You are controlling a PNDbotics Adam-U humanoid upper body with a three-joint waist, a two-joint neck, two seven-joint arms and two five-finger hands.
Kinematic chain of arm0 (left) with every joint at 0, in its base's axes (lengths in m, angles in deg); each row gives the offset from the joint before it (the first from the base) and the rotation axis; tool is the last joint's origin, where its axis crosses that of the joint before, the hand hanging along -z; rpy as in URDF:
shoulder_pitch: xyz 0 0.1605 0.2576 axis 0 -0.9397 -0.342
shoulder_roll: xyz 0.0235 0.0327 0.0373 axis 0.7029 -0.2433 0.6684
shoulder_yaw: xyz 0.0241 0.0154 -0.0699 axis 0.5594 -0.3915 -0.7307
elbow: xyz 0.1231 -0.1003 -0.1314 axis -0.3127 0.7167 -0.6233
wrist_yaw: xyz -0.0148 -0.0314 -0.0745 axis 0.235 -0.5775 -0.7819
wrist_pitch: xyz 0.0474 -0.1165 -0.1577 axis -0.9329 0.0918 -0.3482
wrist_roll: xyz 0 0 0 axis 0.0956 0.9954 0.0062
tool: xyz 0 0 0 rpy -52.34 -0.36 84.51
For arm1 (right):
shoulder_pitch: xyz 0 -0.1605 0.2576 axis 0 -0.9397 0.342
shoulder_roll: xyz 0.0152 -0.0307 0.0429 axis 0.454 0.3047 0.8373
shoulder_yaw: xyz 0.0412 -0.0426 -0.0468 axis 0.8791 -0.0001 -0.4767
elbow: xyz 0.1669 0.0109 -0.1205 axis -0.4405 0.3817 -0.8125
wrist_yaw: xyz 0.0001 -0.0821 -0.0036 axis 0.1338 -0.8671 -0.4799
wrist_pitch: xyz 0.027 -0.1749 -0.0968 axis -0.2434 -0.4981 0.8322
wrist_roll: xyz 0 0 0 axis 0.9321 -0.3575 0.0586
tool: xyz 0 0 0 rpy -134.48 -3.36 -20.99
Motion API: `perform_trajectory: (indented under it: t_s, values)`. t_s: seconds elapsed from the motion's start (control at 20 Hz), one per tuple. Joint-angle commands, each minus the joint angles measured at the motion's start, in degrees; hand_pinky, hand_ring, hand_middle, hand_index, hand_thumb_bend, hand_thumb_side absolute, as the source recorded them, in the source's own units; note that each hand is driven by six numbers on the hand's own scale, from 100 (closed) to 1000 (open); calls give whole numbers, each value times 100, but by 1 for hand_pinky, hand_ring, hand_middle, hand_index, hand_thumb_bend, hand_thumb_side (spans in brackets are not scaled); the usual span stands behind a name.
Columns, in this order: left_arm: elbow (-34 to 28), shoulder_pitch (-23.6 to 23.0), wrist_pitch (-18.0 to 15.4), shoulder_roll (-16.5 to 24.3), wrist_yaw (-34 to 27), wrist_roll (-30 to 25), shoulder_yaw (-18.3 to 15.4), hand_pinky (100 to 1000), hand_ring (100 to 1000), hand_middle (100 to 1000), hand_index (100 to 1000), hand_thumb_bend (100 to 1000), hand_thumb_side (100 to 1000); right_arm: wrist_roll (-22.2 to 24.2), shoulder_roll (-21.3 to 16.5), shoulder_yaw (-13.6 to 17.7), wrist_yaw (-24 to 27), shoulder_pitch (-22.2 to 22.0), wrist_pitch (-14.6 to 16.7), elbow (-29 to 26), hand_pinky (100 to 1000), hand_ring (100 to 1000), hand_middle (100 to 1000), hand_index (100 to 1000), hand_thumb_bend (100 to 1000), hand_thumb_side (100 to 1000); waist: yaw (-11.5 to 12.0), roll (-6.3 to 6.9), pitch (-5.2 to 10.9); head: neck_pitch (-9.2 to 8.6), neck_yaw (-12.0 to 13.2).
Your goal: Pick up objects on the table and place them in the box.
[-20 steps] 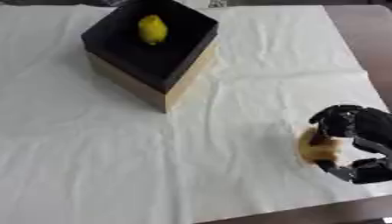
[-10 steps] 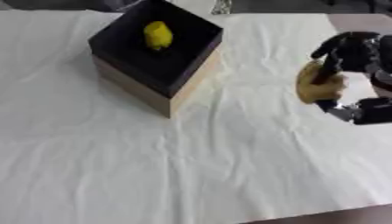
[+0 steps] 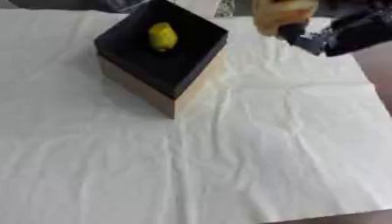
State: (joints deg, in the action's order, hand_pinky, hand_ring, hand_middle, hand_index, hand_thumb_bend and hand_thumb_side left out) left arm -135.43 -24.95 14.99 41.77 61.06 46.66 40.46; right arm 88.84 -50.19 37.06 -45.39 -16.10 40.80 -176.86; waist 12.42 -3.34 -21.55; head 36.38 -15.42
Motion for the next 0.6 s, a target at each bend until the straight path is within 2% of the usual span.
perform_trajectory:
  t_s: [0.05, 0.3, 0.6]
  values:
    - [-92, 116, -14, 49, -58, -52, 0, 807, 769, 716, 927, 140, 616, 452, 507, -238, 43, 631, -37, 748, 814, 765, 373, 592, 100, 100, 50, 0, 69, -86, -53]
    - [-92, 221, -21, 16, -114, -108, 33, 807, 769, 716, 927, 136, 620, 660, 1330, -436, -579, 1411, 198, 2154, 805, 762, 376, 598, 100, 100, 206, -74, -4, -129, -114]
    - [-92, 317, -26, -14, -165, -143, 46, 807, 769, 717, 927, 138, 620, 849, 1915, -428, -1022, 1721, 472, 3293, 822, 778, 390, 611, 100, 100, 367, -153, -52, -173, -186]
